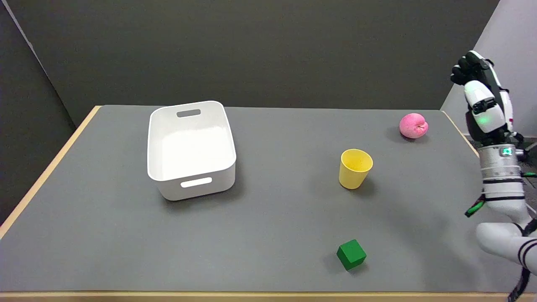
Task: Pick up the cup.
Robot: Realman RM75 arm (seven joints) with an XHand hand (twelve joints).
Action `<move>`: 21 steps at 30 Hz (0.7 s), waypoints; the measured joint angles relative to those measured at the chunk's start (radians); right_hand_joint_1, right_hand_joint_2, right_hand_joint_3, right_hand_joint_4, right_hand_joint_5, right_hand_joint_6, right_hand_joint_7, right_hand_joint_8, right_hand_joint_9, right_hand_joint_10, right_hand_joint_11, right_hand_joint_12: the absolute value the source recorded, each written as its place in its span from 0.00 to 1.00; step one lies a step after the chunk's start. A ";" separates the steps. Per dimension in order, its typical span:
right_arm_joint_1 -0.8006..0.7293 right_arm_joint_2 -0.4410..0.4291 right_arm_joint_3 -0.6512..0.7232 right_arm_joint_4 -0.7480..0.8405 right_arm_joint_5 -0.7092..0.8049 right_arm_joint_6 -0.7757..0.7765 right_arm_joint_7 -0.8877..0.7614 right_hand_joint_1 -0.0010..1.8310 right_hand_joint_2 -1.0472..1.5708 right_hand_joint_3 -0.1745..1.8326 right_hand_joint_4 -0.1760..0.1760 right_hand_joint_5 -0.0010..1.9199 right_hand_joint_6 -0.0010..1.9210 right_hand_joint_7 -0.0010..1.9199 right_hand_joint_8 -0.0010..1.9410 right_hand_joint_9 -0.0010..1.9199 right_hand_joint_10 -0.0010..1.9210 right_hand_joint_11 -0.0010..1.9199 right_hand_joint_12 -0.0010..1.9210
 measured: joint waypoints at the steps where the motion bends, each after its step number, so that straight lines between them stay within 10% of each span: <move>1: -0.001 0.001 0.001 -0.004 -0.001 0.003 0.002 0.28 0.69 0.58 0.48 0.10 0.23 0.13 0.19 0.09 0.40 0.01 0.59; 21: -0.061 0.071 0.051 -0.078 -0.137 0.110 -0.091 0.37 0.67 0.58 0.46 0.14 0.27 0.18 0.24 0.14 0.44 0.04 0.63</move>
